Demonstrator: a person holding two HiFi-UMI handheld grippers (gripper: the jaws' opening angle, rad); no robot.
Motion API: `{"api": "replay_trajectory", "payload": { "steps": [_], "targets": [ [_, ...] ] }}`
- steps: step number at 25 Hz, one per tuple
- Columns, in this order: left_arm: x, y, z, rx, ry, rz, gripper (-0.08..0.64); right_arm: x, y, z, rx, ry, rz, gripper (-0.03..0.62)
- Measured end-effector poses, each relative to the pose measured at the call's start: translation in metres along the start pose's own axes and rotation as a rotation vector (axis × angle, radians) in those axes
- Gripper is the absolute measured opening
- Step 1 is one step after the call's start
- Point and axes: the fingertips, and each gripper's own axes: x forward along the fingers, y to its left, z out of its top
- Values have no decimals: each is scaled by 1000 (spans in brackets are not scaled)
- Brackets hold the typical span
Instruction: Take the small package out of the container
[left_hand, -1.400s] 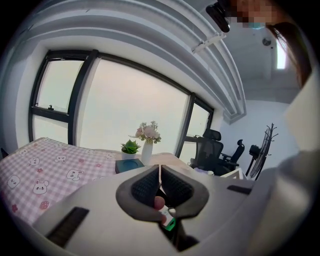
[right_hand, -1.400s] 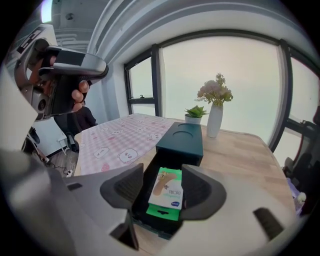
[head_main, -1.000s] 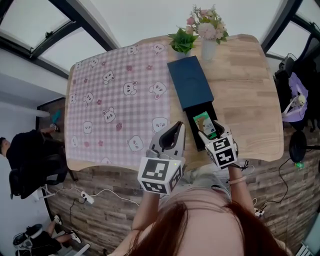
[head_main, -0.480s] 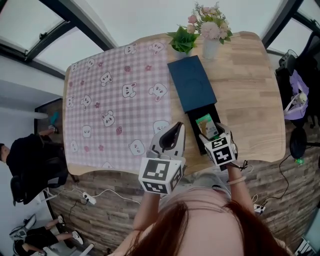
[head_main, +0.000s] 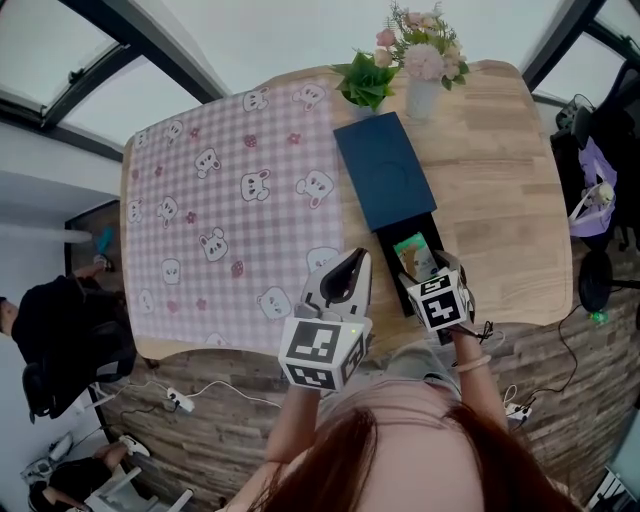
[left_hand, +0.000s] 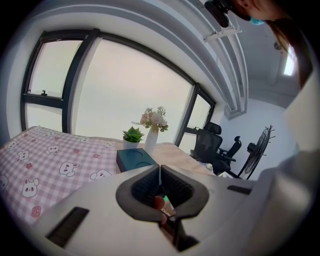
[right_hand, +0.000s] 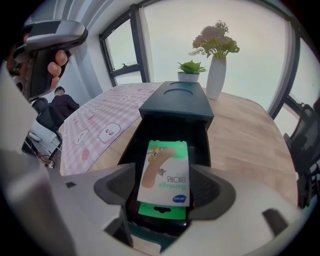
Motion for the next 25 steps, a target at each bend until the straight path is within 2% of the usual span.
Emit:
{"api": "replay_trajectory", "payload": {
  "steps": [4,14,25],
  "targets": [
    [4,1,-1,-9,6,-17,17,4,-3,1,1,29,-27,334],
    [12,4,2,-19,13,-47,17,18,-1,2,-1,85,-36,333],
    [10,9,4,-28,5,-36,17,21,0,2,-14,83,-51,339]
  ]
}}
